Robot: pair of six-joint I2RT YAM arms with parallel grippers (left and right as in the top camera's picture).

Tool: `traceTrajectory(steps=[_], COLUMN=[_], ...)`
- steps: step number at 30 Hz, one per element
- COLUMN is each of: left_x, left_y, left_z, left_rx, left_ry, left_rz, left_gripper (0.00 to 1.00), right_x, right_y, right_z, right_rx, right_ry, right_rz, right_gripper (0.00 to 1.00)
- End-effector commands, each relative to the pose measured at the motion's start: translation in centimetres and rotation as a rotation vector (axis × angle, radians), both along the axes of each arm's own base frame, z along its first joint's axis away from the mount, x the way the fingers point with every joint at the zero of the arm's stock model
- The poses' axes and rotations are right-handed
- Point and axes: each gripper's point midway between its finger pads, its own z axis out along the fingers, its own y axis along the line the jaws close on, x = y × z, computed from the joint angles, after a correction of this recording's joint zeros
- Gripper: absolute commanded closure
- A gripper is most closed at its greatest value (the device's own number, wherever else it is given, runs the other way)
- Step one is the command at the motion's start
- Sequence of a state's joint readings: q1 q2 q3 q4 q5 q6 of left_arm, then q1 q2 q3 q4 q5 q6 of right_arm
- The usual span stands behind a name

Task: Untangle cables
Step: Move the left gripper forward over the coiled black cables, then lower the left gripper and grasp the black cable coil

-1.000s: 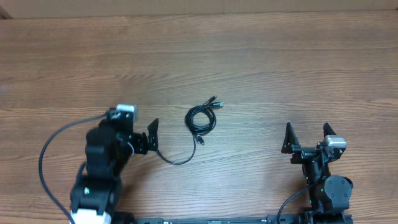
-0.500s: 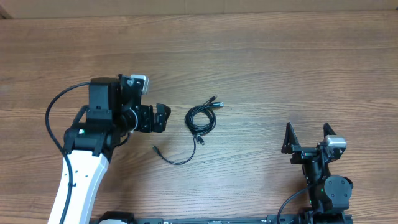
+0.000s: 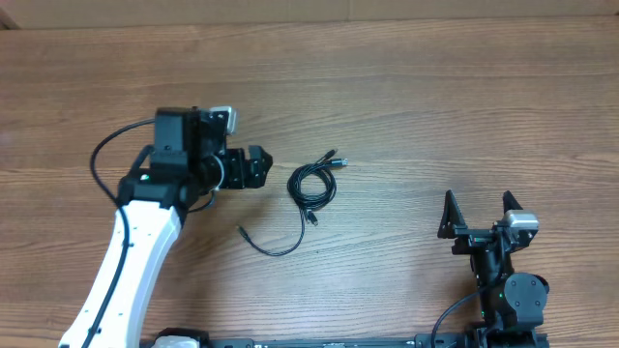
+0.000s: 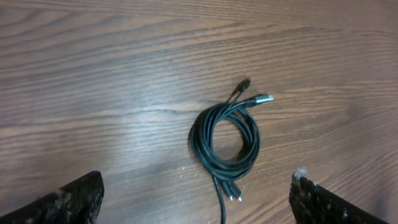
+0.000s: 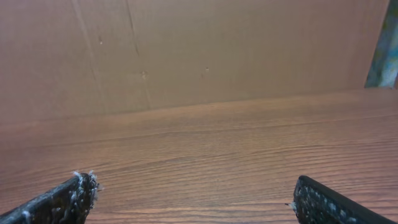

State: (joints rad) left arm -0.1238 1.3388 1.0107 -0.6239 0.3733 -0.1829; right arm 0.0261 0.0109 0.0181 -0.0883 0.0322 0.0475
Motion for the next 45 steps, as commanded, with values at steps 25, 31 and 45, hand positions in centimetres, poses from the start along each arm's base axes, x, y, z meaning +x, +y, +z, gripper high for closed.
traceTrajectory(steps=[25,31,45], left_x=[1.1,0.6,-1.5], left_y=[-6.1,-6.0,-7.1], left_z=[-14.2,-14.4,-15.3], left_rx=[0.29,0.292,0.266], left_ry=[0.194,0.218,0.29], left_rz=[-0.121,-0.127,-0.183], left_gripper=[0.32,0.5,0.62], right_x=[0.0,0.0,0.0], right_y=[-0.1,-0.1,-0.1], right_z=[-0.2,-0.2,-0.2], right_rx=[-0.008,-0.008,-0.008], right_ry=[-0.005,-0.005,-0.005], right_rz=[-0.004,-0.004,-0.004], right_gripper=[0.0,0.0,0.0])
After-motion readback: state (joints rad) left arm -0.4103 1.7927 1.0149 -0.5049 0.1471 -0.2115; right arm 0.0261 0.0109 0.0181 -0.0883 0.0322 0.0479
